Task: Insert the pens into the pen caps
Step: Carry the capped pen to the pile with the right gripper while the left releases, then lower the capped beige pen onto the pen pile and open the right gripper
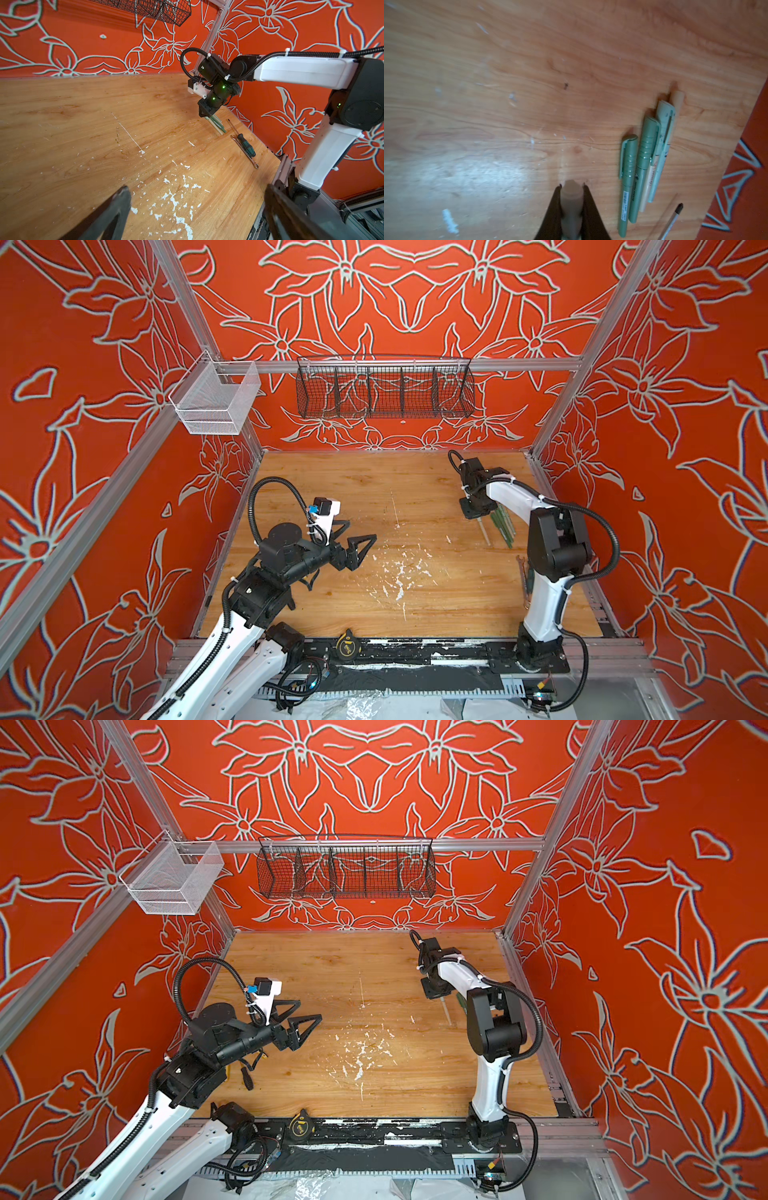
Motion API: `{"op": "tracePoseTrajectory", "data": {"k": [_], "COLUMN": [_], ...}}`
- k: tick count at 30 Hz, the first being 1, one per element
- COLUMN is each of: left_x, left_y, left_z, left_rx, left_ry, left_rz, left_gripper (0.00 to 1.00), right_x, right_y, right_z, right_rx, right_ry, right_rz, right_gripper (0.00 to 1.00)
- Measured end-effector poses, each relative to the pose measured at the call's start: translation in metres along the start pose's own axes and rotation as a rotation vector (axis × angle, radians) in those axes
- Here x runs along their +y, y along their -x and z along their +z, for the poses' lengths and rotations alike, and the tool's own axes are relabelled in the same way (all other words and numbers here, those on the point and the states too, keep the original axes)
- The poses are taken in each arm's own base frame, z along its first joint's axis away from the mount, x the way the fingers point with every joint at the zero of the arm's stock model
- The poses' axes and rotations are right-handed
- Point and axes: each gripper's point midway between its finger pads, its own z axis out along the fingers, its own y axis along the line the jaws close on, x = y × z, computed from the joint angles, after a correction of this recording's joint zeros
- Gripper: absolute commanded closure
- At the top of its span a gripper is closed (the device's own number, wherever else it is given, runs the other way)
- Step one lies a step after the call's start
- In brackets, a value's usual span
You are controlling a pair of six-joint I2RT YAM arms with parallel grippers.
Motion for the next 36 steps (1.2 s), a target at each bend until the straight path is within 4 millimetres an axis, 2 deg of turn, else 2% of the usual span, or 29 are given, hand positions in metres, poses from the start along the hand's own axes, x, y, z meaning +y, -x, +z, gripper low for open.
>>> {"op": "tracePoseTrajectory", "data": {"k": [7, 14, 17, 19, 22, 32, 36], "left_x": [0.005, 0.008, 0.008, 0.008, 0.008, 0.009, 0.013], "left_y": [-0.006, -0.012, -0.013, -0.013, -0.013, -0.013, -0.013], "left_z": [0.006, 0.006, 0.005, 0.005, 0.005, 0.005, 0.005], "left_rx": [0.028, 0.034, 0.032, 0.032, 0.034, 0.033, 0.03], "left_ry": [0.013, 0.02, 0.02, 0.02, 0.02, 0.023, 0.047], "left_rz": [-0.012, -0.015, -0.014, -0.015, -0.018, -0.019, -0.02], "left_gripper": [0.03, 0.03, 0.03, 0.03, 0.03, 0.03, 0.03], "right_x": [-0.021, -0.037, -0.044, -0.046, -0.047, -0.045, -0.039], "right_y": [-0.007, -0.008, -0.009, -0.011, -0.012, -0.014, -0.011], "right_z": [0.018, 0.024, 0.028, 0.031, 0.034, 0.034, 0.027], "right_rx": [0.052, 0.057, 0.066, 0.076, 0.087, 0.091, 0.073], "right_ry": [-0.149, -0.215, -0.234, -0.245, -0.254, -0.25, -0.224], "right_rz": [-0.044, -0.027, -0.02, -0.02, -0.025, -0.021, -0.018], "right_gripper": [1.0, 0.92, 0.84, 0.73, 0.63, 0.58, 0.45]}}
